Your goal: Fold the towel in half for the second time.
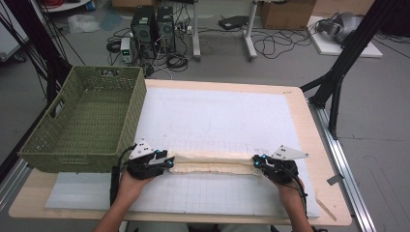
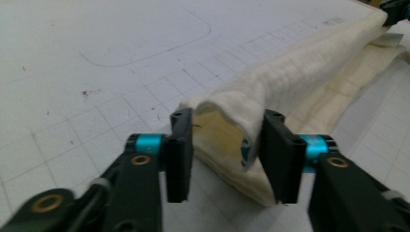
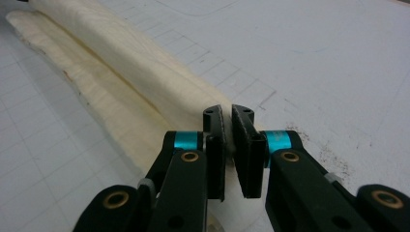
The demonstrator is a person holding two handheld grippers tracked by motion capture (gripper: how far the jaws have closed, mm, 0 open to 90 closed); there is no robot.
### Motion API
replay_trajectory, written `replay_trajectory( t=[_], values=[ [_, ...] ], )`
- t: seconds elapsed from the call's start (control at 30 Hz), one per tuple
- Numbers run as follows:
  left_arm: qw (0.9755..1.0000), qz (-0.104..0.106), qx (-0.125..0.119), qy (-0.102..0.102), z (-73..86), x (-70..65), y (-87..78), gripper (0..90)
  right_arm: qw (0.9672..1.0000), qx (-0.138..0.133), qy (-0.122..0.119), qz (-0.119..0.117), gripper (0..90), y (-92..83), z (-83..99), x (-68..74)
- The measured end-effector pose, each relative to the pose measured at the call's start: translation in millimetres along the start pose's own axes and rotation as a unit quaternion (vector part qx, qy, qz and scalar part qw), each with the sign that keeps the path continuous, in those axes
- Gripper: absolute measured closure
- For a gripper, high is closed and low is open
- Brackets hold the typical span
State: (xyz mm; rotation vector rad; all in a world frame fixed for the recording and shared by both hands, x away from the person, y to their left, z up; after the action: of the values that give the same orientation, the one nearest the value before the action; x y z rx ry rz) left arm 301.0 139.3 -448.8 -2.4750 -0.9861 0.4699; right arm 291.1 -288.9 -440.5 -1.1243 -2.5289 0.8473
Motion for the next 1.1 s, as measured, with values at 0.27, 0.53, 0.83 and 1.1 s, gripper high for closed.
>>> replay_trajectory(
  t=[0.27,0.53,0.83,1.1],
  values=[
    [0.9954,0.012,-0.095,-0.004,-21.0,-4.6,-16.8,41.3,1.0000,0.003,-0.003,0.001,83.8,-2.8,2.3,2.1],
    [0.9978,0.016,-0.063,-0.016,-24.6,-4.2,2.7,48.3,0.9998,0.009,-0.018,0.005,84.1,-5.4,3.2,6.2],
    [0.9995,0.011,0.026,0.011,-10.7,-12.9,26.0,58.3,0.9996,0.016,-0.017,0.014,72.8,-9.9,5.1,7.3],
    [0.9985,0.003,0.047,0.028,-7.6,-17.3,29.0,57.5,0.9953,-0.061,0.023,0.071,39.9,-33.6,-25.0,8.6]
  ],
)
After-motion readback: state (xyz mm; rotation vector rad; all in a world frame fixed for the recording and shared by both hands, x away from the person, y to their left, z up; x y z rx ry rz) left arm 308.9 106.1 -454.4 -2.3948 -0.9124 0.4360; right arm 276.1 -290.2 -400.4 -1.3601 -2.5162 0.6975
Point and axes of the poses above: each handheld gripper's, and its own axes: y roughly forward along the jaws, z roughly out of its underside, x roughly to its left, the point moved 1 cm from there along y, roughly forward along the jaws, and after that the axes turned 4 degrees about x, right-handed, at the moved point
